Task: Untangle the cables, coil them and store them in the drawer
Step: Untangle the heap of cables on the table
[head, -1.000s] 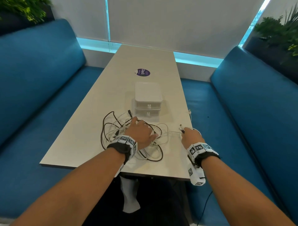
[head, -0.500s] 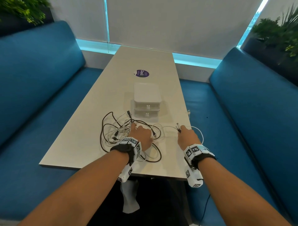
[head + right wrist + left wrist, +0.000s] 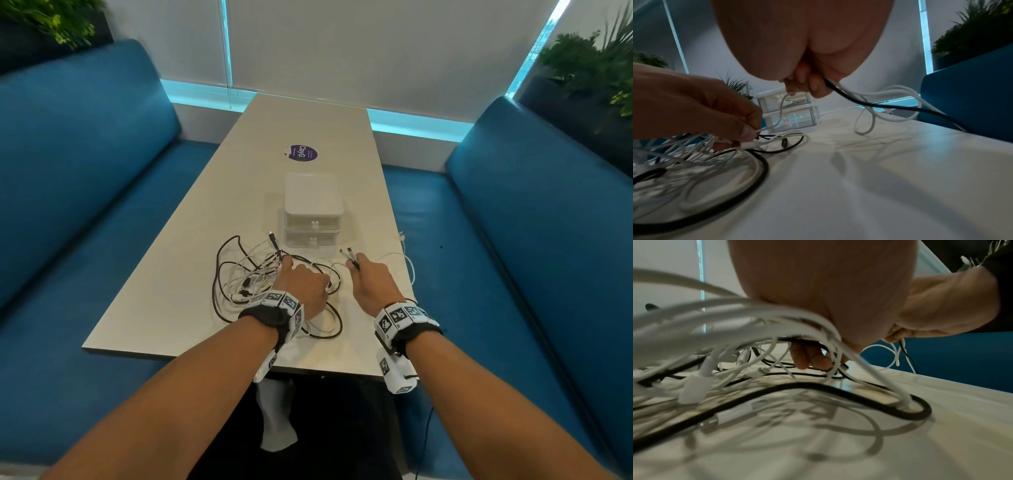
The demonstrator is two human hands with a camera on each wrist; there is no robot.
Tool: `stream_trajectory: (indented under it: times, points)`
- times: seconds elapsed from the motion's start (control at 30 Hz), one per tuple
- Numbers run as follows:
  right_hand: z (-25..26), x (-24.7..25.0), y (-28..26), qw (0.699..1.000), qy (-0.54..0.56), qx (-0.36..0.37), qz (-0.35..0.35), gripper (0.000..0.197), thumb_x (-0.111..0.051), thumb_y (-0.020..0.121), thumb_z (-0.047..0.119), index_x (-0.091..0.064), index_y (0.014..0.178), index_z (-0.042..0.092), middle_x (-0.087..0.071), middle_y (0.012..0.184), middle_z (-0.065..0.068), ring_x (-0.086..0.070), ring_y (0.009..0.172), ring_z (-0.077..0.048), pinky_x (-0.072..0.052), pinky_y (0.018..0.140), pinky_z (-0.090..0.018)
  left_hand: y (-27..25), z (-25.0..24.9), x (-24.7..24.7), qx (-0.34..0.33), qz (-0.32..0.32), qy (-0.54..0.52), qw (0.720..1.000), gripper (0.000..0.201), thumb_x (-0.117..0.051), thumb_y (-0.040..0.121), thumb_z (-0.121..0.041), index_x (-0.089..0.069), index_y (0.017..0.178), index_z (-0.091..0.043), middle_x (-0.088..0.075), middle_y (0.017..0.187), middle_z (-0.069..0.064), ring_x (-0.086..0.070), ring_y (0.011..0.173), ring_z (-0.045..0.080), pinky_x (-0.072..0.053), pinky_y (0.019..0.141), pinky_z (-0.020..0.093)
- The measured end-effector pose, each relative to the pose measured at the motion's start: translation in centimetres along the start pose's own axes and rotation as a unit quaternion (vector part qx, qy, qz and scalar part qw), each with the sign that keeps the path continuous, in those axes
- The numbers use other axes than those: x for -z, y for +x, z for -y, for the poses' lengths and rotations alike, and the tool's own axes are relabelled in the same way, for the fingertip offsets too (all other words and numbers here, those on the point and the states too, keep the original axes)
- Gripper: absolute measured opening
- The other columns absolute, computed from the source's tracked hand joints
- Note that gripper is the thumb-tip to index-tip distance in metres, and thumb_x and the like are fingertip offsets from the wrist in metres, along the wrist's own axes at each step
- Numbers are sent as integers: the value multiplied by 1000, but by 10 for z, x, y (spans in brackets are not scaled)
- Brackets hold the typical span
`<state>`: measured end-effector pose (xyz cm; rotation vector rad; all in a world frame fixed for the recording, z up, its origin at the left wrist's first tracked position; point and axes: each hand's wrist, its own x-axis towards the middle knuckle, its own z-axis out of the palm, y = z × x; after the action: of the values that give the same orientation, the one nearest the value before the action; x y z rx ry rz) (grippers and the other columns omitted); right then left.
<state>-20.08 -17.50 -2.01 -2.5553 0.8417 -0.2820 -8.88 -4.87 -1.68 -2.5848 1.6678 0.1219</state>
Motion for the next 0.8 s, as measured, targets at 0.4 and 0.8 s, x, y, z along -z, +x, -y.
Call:
stream_trajectory:
  times: [0.4, 0.8]
  points:
    - [4, -22, 1, 994, -29, 31, 104, 20, -38, 103, 29, -52, 109, 14, -66, 91, -17, -61, 79, -36, -50, 69, -41, 1, 2, 0, -11, 5, -54, 998, 21, -36, 96, -23, -54, 104, -32, -53, 61, -10, -53, 66, 18, -21, 101, 46]
    - [-21, -4, 4, 995, -47, -74, 48, 21, -48, 100, 33, -62, 105, 17, -65, 98, -9, -61, 88, -28, -50, 75, -36, -9, 21, 4, 23, 59, -16, 998, 28, -38, 100, -31, -64, 96, -23, -59, 89, 0, -48, 99, 26, -19, 111, 49]
